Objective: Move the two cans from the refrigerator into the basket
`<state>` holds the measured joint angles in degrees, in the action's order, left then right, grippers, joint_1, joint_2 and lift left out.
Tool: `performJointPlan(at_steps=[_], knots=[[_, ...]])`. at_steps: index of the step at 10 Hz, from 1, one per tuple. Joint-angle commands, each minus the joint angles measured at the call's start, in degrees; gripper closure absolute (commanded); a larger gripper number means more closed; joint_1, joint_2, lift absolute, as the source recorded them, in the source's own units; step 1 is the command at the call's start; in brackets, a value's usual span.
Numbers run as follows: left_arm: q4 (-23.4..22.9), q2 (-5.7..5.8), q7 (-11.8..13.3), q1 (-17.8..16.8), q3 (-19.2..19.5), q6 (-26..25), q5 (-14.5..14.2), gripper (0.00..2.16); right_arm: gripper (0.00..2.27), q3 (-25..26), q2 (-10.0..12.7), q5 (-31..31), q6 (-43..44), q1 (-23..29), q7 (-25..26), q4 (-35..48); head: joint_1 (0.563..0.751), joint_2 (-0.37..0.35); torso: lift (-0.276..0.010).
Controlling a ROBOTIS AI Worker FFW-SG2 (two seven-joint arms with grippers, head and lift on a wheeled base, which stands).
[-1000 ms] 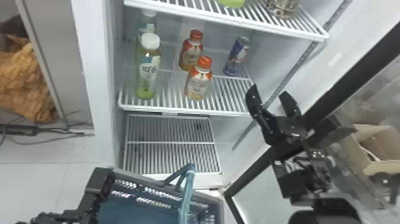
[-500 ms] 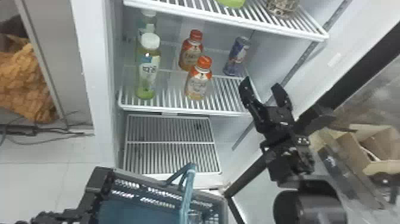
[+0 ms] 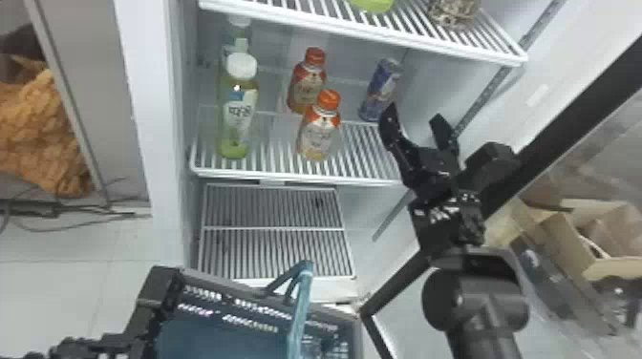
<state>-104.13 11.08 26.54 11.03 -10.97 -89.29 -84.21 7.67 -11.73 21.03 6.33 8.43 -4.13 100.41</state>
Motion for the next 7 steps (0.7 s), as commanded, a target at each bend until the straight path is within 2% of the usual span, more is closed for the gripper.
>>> performJointPlan(at_steps=[1, 7], knots=[[0.0, 0.09, 0.0, -0.2, 0.0, -0.7, 0.0, 1.21, 0.11, -1.2, -0.3, -0.2, 1.0, -3.0, 0.0, -3.2, 0.695, -0.350, -0.266], [0.0, 0.26, -0.1, -0.5, -0.1, -0.7, 0.0, 1.21, 0.11, -3.6, -1.1, -2.3, 1.0, -9.6, 0.8, -10.8, 0.695, -0.350, -0.266]])
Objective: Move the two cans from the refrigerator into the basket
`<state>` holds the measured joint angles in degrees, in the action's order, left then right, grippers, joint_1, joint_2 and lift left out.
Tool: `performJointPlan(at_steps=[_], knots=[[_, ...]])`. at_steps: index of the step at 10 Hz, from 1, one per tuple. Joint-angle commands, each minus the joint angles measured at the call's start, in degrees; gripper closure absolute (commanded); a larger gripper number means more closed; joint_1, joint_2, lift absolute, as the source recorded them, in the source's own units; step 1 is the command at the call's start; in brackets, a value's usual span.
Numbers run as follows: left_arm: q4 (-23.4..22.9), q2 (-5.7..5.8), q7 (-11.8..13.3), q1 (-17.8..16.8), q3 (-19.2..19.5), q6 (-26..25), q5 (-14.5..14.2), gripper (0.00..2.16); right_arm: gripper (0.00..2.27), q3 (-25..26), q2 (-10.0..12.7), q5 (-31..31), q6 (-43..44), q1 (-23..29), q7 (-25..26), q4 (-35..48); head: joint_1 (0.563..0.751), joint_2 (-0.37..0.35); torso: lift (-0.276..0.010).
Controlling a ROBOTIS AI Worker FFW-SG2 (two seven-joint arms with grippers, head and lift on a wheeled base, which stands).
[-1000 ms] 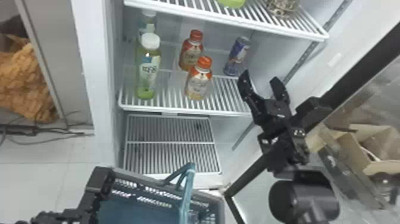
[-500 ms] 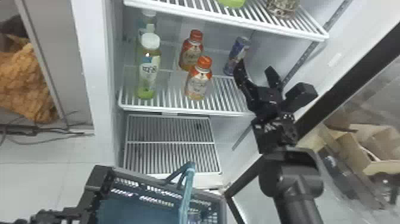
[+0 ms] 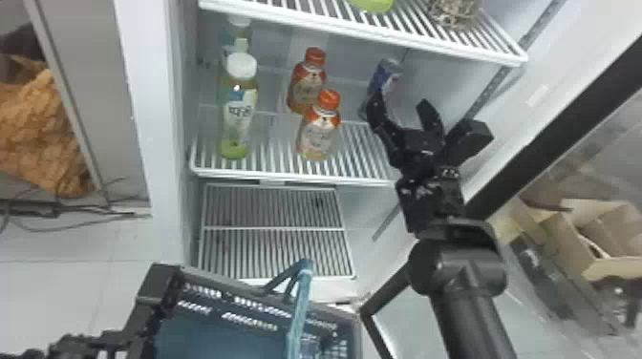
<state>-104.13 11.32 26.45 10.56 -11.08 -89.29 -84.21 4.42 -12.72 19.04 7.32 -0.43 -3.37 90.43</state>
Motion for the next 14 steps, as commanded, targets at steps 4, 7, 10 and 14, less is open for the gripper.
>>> performJointPlan(at_steps=[4, 7, 10, 14], knots=[[0.0, 0.19, 0.0, -0.2, 0.0, -0.7, -0.1, 1.21, 0.10, -2.5, -0.6, -0.9, -0.7, -4.6, 1.1, -5.7, 0.695, -0.350, -0.266], [0.0, 0.19, 0.0, -0.3, -0.1, -0.7, -0.1, 1.21, 0.11, -4.0, -1.1, -2.7, -1.8, -8.6, 3.2, -10.8, 0.695, -0.350, -0.266], [0.0, 0.19, 0.0, -0.3, -0.1, -0.7, -0.1, 1.21, 0.11, -5.2, -1.3, -3.8, -2.4, -11.7, 4.2, -13.7, 0.695, -0.350, -0.266], [0.0, 0.19, 0.0, -0.4, 0.0, -0.7, -0.1, 1.21, 0.14, -6.9, -1.8, -2.9, -3.4, -14.3, 4.5, -16.5, 0.695, -0.350, -0.266]])
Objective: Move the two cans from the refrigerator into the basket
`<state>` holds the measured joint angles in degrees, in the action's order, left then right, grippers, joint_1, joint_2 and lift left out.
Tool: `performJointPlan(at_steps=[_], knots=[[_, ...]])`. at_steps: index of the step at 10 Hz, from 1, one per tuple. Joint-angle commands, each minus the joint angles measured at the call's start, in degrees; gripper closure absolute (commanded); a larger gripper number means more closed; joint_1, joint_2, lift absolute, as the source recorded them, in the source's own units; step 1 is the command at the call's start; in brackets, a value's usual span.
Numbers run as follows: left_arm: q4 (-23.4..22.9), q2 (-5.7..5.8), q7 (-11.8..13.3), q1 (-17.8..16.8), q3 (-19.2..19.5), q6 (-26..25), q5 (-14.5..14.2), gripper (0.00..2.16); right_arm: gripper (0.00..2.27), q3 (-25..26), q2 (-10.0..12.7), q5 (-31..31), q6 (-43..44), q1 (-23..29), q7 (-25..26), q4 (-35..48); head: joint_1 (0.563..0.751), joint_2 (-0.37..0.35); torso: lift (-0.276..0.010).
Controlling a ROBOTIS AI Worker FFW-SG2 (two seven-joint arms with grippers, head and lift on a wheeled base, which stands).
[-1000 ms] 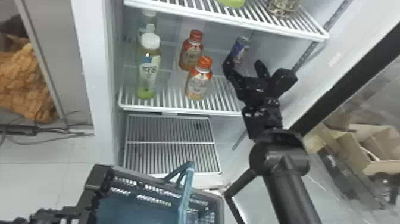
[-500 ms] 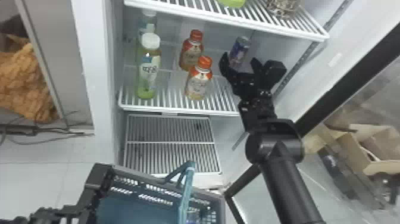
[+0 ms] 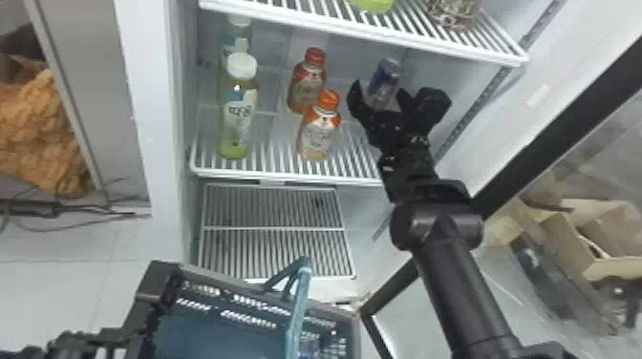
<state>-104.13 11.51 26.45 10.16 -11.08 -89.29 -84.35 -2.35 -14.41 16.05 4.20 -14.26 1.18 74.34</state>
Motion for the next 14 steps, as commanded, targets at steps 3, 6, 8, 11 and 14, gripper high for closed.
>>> performJointPlan(at_steps=[3, 6, 8, 11, 14], knots=[[0.1, 0.00, 0.0, 0.0, 0.0, -0.7, -0.1, 1.21, 0.19, -1.3, -0.3, 0.1, -1.1, -1.9, 1.5, -2.0, 0.695, -0.350, -0.266], [0.3, 0.00, 0.0, -0.2, -0.1, -0.7, -0.1, 1.21, 0.66, -1.5, -0.4, 1.0, -2.1, -2.5, 1.6, -2.7, 0.695, -0.350, -0.266], [0.3, 0.00, 0.0, 0.0, -0.1, -0.7, -0.3, 1.21, 0.76, -1.7, -0.4, 1.0, -2.1, -2.5, 1.6, -2.3, 0.695, -0.350, -0.266], [0.3, 0.00, 0.0, 0.0, -0.2, -0.7, -0.4, 1.21, 0.76, -1.5, -0.5, 1.0, -1.1, -1.5, 1.6, -0.2, 0.695, -0.350, -0.266], [0.3, 0.00, 0.0, 0.2, -0.1, -0.7, -0.8, 1.21, 0.76, -0.3, -0.5, 1.1, -1.1, 2.0, 1.4, 3.6, 0.695, -0.350, -0.266]])
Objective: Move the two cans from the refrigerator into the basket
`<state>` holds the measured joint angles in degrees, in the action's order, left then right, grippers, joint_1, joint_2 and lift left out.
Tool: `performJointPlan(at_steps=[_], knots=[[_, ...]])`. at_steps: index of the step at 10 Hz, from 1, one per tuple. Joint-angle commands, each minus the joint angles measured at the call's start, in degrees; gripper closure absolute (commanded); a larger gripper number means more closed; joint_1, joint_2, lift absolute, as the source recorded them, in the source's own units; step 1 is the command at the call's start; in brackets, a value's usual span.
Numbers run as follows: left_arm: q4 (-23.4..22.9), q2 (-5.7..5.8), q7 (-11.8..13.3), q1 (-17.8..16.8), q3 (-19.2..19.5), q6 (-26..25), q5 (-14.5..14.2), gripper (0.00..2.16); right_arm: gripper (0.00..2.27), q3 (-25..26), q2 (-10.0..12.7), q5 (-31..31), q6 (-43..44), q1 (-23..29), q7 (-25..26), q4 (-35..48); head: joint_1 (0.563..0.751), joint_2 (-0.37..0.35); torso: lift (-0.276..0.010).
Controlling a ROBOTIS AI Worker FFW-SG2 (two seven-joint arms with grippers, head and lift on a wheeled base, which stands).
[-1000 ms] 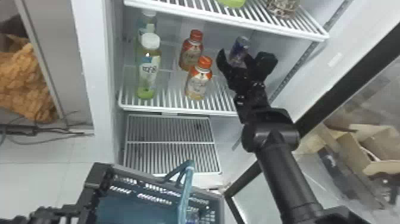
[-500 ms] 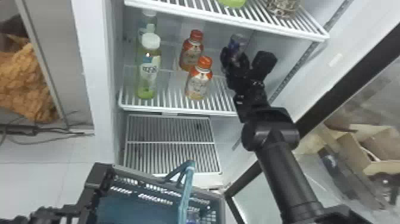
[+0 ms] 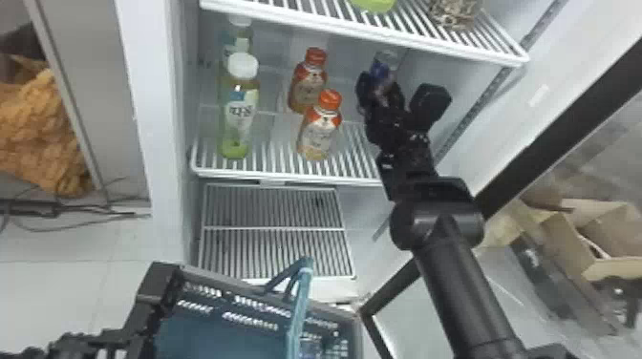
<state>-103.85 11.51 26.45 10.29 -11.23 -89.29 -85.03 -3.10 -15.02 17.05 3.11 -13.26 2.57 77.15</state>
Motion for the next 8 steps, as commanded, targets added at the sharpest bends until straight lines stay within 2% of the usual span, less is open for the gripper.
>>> performJointPlan(at_steps=[1, 8], knots=[[0.0, 0.00, 0.0, 0.1, 0.0, -0.7, -0.2, 1.21, 0.76, 1.5, 0.1, 0.2, -0.4, 3.0, -0.4, 2.9, 0.695, -0.350, -0.266], [0.0, 0.00, 0.1, 0.2, 0.0, -0.7, -0.4, 1.21, 0.76, 8.9, 0.7, 1.7, -4.7, 20.0, -2.1, 24.9, 0.695, -0.350, -0.266]])
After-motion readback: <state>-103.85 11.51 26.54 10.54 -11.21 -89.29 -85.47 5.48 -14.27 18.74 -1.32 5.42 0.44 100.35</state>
